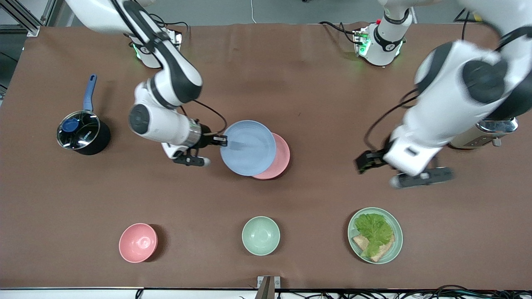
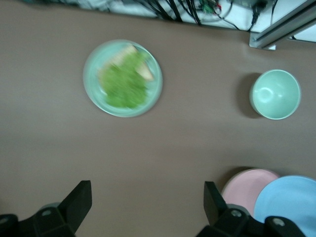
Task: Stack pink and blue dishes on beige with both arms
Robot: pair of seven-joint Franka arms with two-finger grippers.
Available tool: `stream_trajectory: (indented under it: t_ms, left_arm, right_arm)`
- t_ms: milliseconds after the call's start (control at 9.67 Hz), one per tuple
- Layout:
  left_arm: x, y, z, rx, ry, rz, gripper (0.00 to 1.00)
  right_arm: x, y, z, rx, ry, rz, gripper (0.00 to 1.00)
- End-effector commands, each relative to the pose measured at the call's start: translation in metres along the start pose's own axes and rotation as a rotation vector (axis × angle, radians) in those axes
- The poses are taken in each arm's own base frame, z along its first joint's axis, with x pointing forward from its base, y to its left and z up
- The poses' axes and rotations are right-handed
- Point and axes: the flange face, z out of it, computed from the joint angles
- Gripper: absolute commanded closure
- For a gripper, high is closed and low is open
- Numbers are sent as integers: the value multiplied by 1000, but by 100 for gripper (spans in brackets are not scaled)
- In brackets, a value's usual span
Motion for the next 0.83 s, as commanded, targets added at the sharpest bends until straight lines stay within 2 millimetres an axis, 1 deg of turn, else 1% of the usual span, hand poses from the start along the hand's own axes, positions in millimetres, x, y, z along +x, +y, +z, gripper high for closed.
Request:
stream_trajectory:
  t_ms: [0, 103, 207, 310, 414, 517, 621, 724]
  left_arm:
    - [-23, -57, -52, 53, -39, 118, 0]
    - [-34, -74, -70, 20, -74, 96, 0]
    - [-49, -79, -89, 38, -85, 98, 0]
    - [-69, -80, -99, 84, -96, 103, 0]
    - [-87, -86, -102, 108, -108, 95, 0]
    - [-100, -104, -106, 97, -120, 87, 0]
    - [-109, -125, -108, 85, -131, 114, 0]
    - [-116, -136, -107, 83, -143, 114, 0]
  right_arm:
    - [-4, -6, 22, 1, 3, 10, 99]
    - [-11, -5, 34, -3, 16, 4, 99]
    - [-20, -5, 47, -7, 32, -4, 99]
    - [-22, -4, 53, -5, 49, -6, 99]
    - [-23, -4, 54, -5, 49, -7, 98]
    - [-22, -1, 62, -9, 42, -3, 96]
    - [-22, 0, 63, -12, 38, -3, 91]
    - [-22, 2, 64, -14, 34, 0, 81]
